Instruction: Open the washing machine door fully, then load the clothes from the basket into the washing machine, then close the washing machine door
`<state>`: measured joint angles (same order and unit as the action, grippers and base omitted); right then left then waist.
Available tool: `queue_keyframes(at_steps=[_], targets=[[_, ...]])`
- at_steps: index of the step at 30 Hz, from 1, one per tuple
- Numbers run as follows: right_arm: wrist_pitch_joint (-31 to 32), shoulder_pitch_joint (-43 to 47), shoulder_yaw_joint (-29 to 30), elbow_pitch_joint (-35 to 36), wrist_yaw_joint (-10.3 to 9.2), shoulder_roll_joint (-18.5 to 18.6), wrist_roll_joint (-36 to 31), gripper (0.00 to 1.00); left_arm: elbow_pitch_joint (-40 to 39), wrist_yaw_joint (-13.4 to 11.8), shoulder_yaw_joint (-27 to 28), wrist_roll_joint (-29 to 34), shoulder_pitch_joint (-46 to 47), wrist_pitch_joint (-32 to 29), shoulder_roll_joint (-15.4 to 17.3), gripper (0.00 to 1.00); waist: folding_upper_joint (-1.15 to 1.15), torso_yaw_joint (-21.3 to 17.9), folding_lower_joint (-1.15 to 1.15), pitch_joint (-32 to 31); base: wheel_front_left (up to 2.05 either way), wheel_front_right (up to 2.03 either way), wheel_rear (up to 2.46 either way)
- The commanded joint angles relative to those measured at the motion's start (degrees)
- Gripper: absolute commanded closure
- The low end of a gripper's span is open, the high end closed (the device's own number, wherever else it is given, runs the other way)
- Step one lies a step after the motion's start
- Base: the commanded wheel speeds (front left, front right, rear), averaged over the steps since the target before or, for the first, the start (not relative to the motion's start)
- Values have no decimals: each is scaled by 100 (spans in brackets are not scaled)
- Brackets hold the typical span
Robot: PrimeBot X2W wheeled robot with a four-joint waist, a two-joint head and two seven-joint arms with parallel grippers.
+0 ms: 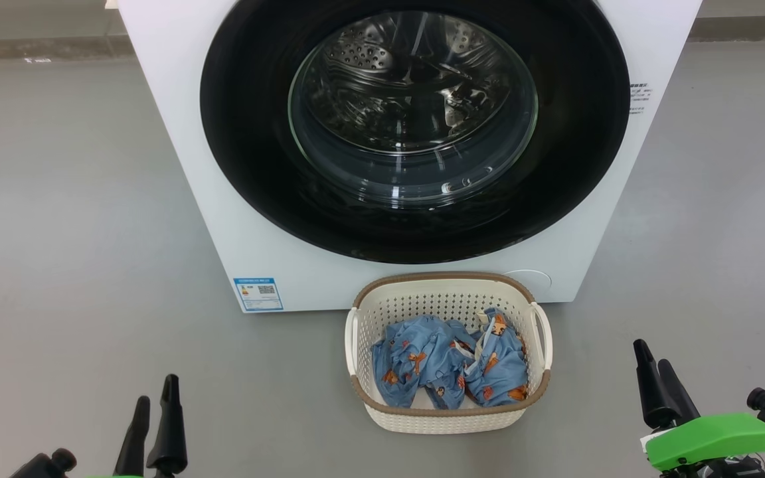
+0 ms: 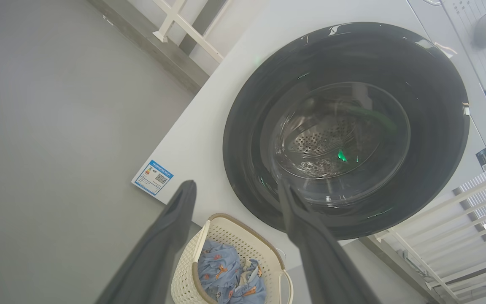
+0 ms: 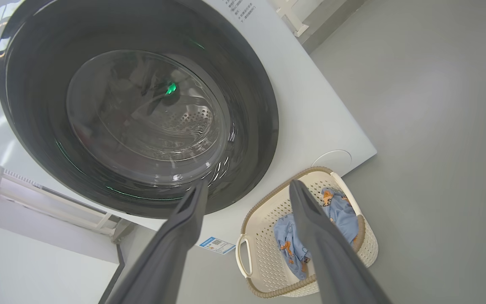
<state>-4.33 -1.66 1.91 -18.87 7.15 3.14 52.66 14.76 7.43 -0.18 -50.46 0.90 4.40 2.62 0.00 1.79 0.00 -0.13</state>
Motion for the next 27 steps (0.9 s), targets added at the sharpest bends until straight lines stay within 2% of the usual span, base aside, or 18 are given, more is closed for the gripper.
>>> queue_keyframes(at_steps=[1,27], targets=[[-80,-243,-98,119,21,78,-181,0,-200,3,61,176,57,80,99,0,0,2,0,-3,0,0,0],[-522,-288,-329,65,27,149,-1826,0,-336,4,-11,2018,1,519,127,0,0,70,0,-16,0,0,0]])
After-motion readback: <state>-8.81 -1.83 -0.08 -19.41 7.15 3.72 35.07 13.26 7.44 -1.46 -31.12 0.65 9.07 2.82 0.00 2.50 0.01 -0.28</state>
